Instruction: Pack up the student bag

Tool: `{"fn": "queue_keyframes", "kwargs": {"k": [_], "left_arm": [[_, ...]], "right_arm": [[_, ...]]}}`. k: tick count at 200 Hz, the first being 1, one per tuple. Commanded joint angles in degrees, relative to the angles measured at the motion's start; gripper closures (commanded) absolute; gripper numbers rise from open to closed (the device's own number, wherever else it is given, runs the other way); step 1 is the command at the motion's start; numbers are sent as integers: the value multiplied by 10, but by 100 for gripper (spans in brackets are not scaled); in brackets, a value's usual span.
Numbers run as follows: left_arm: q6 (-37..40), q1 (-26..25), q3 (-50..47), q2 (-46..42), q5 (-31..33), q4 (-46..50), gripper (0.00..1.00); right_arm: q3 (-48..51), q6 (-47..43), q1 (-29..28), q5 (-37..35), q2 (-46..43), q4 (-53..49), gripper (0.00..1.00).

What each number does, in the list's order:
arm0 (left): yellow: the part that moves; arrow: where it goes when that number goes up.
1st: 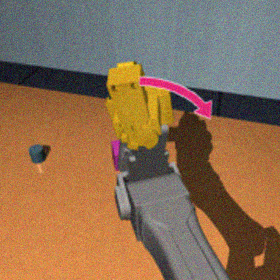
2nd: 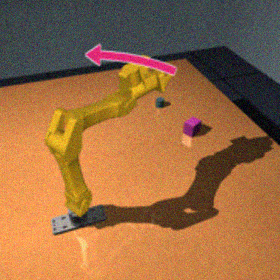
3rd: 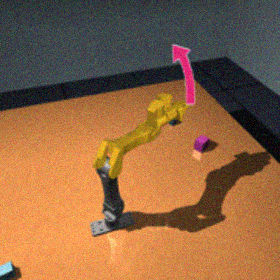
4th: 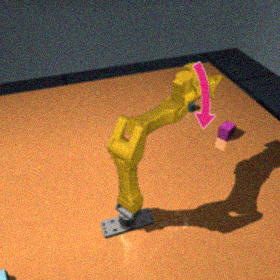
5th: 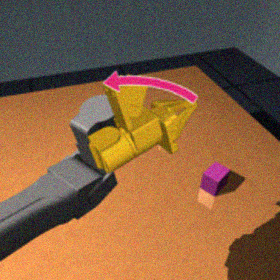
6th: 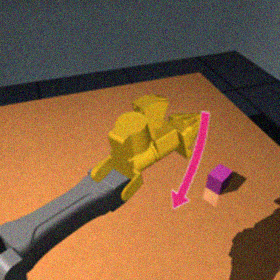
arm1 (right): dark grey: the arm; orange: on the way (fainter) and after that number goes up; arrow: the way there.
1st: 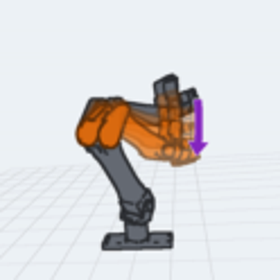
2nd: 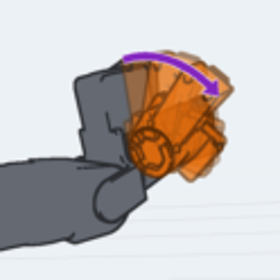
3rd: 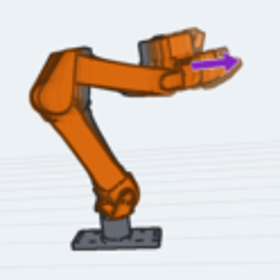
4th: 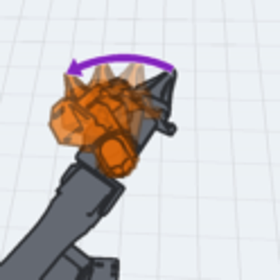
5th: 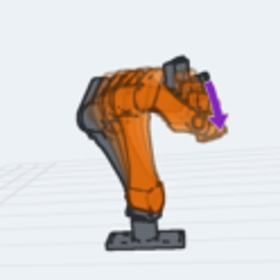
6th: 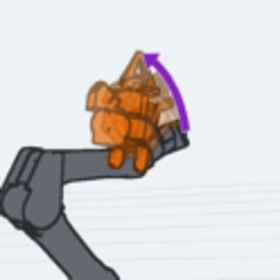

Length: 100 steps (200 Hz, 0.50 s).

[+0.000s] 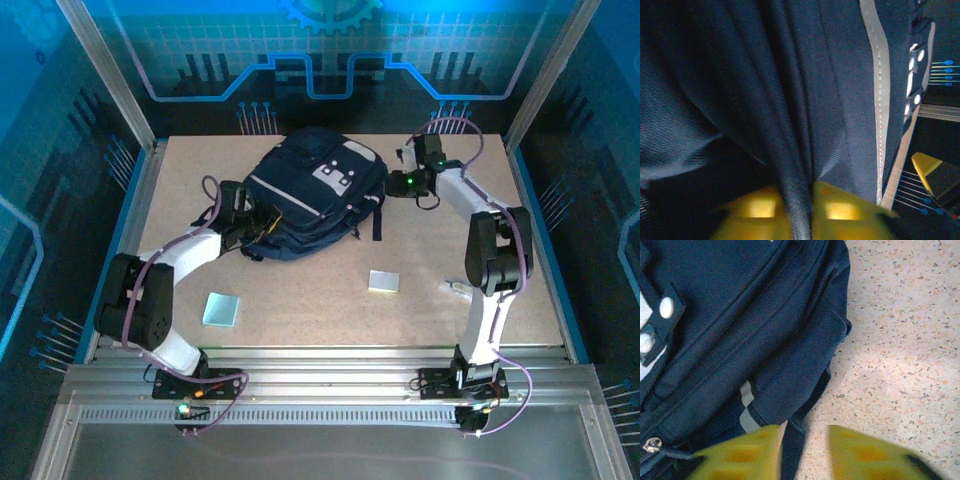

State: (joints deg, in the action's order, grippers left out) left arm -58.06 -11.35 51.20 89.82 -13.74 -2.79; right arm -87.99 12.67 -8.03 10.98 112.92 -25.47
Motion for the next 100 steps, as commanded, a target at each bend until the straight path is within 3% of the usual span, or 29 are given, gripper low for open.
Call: {"fn": "queue_keyframes", "kwargs": {"k": [1,16,50,66,100], "left_arm": [[16,5,7,-51,-4,18,46],[28,5,8,-71,3,33,36],[98,19,13,-104,36,81,35],[111,41,3,-106,33,81,39],[117,64,-37,-95,29,45,58]], "right_arm": [[42,40,-26,115,-69,34,38],[56,49,-47,125,-84,45,30],[64,83,-102,125,-84,56,27],[73,100,-121,122,-81,77,26],[69,126,-149,134,-50,112,26]]}}
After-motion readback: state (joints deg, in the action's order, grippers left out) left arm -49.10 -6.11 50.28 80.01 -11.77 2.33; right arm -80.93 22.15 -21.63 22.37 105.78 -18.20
